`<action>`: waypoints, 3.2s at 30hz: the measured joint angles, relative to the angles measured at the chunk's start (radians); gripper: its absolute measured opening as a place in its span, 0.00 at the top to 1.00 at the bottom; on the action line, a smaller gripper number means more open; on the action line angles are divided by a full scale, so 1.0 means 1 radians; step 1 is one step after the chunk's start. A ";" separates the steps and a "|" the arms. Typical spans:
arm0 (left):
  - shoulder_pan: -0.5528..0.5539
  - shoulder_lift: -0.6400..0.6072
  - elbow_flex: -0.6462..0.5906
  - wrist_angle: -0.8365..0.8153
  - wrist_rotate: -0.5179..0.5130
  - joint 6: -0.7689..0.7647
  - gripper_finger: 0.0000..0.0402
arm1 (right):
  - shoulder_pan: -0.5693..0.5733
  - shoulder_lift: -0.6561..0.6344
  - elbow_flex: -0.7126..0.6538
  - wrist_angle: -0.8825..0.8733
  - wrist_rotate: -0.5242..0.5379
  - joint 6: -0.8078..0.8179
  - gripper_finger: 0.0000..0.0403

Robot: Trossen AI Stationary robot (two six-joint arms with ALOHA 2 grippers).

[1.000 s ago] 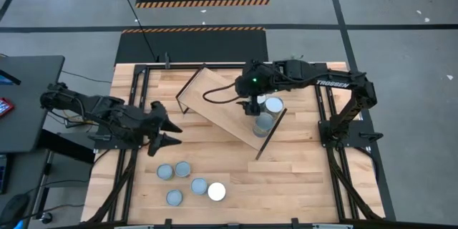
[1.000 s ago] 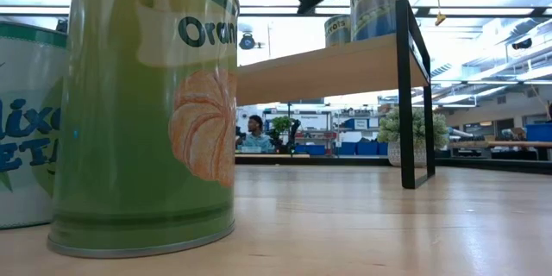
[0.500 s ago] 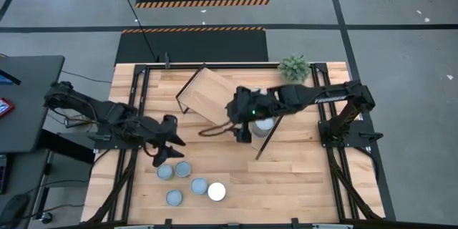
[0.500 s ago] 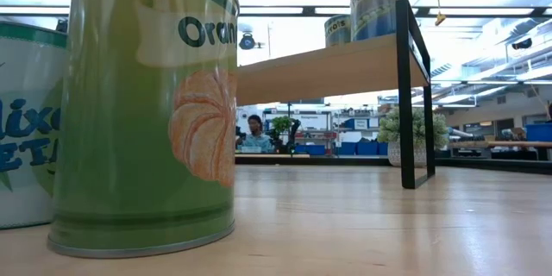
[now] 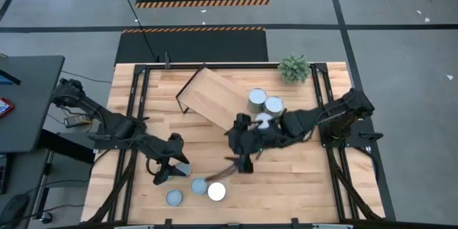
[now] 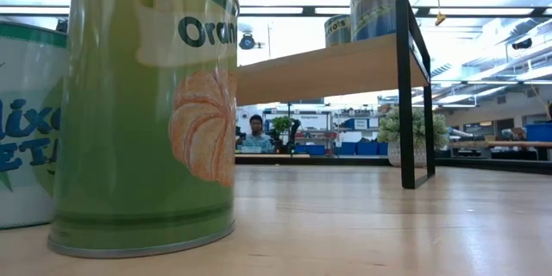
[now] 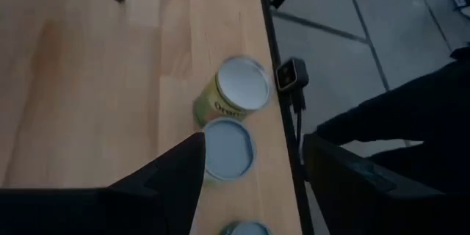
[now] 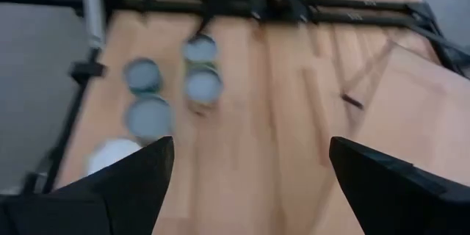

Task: Pick and place cans onto a shelf
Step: Put the canned oranges on the shelf

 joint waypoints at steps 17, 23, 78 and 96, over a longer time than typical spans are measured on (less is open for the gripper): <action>-0.096 0.173 0.000 0.250 -0.041 -0.206 0.41 | 0.235 0.166 0.001 0.069 0.048 0.143 0.08; -0.145 0.187 0.000 0.265 -0.043 -0.348 0.41 | 0.266 0.263 0.000 0.217 0.042 0.156 0.08; -0.280 0.188 0.000 0.258 -0.156 -0.494 0.41 | 0.168 0.461 -0.074 0.381 -0.047 0.164 0.19; -0.241 0.168 0.000 0.253 -0.170 -0.445 0.44 | 0.159 0.444 0.141 0.077 -0.077 0.147 0.25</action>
